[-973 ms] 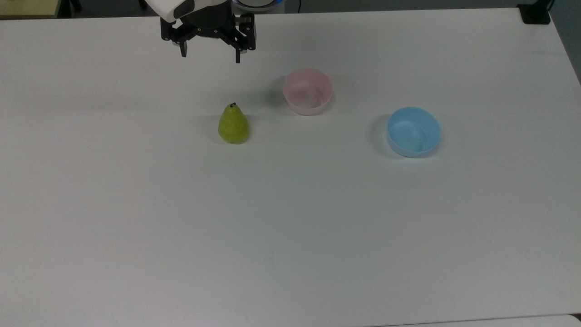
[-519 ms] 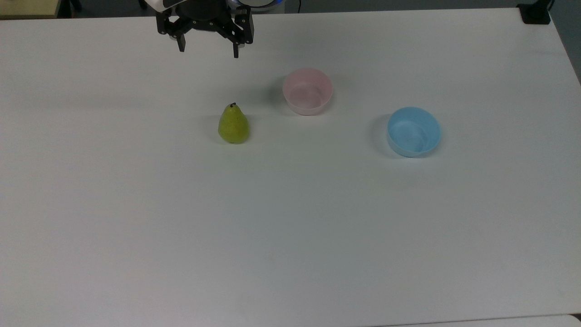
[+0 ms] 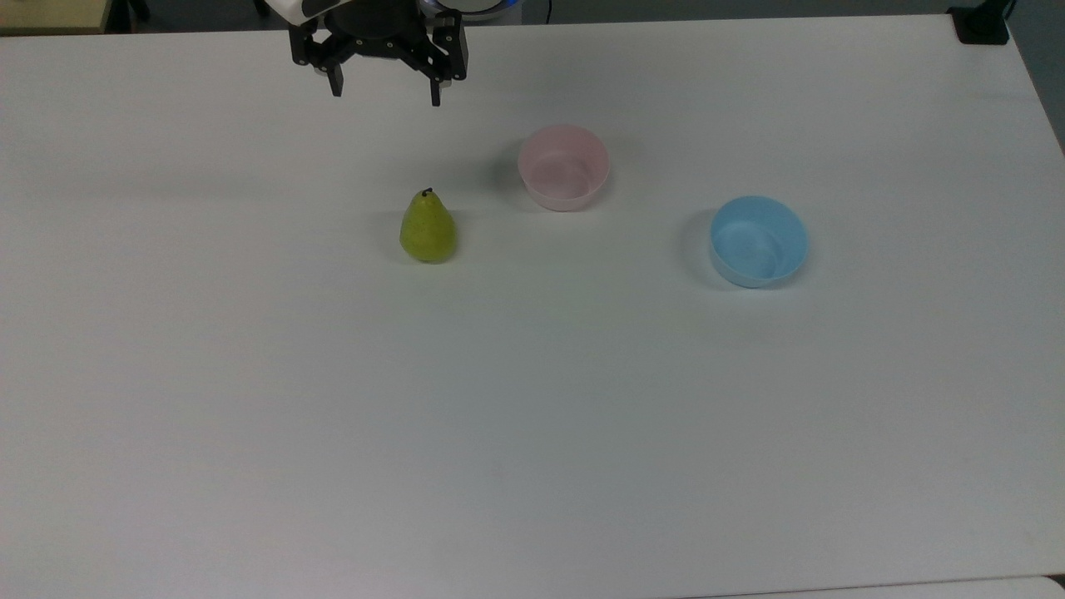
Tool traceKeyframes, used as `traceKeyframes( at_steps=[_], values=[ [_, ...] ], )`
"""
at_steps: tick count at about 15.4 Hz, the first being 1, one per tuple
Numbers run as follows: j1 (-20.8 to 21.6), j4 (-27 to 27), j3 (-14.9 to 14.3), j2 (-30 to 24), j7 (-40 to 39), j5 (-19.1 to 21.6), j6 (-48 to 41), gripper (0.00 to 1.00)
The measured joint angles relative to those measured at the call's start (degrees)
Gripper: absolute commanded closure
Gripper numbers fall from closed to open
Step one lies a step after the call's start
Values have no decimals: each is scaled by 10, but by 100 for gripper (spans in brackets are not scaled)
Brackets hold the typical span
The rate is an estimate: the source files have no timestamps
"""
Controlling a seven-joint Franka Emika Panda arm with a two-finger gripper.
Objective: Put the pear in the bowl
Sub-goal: 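Lower the open gripper onto the yellow-green pear and close it, then lift the held pear up off the table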
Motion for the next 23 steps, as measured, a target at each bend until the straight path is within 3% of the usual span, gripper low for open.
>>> traceKeyframes(
  at_steps=[3, 8, 17, 18, 23],
  values=[
    [9, -21, -8, 13, -6, 0, 0, 0],
    [57, -39, -52, 64, -6, 0, 36, 0],
    [78, -50, -60, 163, -7, -14, 101, 0],
    [81, -54, -60, 171, -7, -21, 109, 6],
    [90, -66, -60, 187, -7, -30, 136, 61]
  ],
)
